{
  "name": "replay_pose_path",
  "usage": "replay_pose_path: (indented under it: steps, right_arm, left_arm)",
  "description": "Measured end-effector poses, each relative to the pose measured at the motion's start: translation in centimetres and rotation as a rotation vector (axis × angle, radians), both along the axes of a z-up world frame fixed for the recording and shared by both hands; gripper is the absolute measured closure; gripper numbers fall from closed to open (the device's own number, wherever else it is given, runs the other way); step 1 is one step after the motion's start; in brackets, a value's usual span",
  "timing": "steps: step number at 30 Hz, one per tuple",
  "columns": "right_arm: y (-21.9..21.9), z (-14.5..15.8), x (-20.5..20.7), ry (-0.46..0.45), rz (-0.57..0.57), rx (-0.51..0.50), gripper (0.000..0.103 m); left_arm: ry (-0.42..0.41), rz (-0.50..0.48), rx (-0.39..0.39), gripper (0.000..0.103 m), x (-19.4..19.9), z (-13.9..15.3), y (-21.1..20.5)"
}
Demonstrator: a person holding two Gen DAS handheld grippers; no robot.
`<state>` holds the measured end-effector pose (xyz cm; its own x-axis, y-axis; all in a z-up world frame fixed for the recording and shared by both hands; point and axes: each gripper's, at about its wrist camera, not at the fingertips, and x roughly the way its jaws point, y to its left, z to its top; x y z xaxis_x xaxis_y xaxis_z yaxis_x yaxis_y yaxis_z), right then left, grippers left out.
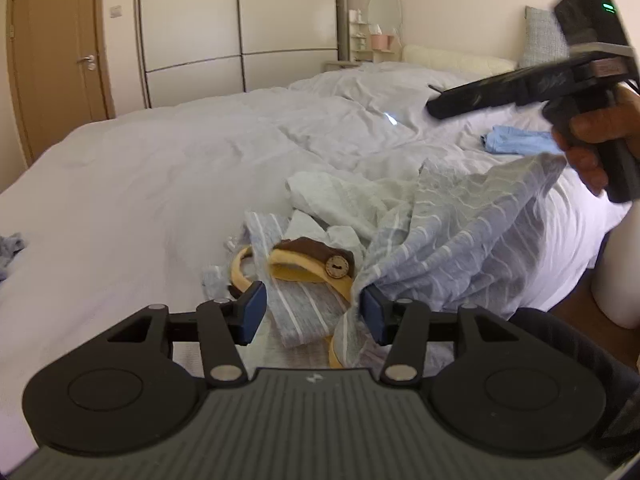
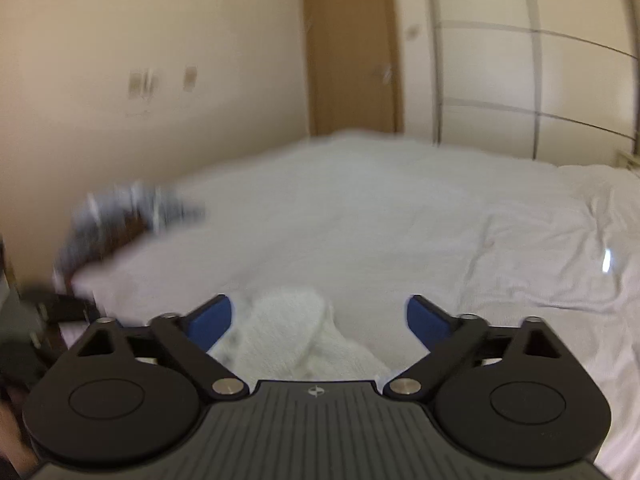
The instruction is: Fold clothes
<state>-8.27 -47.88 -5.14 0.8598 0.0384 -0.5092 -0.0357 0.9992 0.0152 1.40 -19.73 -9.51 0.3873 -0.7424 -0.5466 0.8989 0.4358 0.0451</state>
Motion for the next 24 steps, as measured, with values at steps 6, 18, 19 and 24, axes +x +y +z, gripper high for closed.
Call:
replay_pose_path:
  steps: [6,18,19,24]
  right_arm:
    - [0.0,-3.4,6.8,0.156,0.156,-0.089,0.007]
    - [0.8,-7.4,10.5,0.328,0.231,0.009,0.090]
    - [0.1,-6.3,9.8,0.290,0.207,0.020,0.092]
    - [-3.4,1.1,4.4,0.023,0.010,-0.076,0.093]
  left_arm:
    - [0.002,-0.069,0.048,0.064,-1.7,-2.1,-3.0]
    - [-0.066,-0.063,0.062,0.099,-2.7,-1.5,-4.4]
    - [-0.082,-0.066,0.051,0.099,-2.5,-0.9,-4.5]
    - [-0.241,-0.079,-0.047,0.100,-1.5,4.2,-6.2]
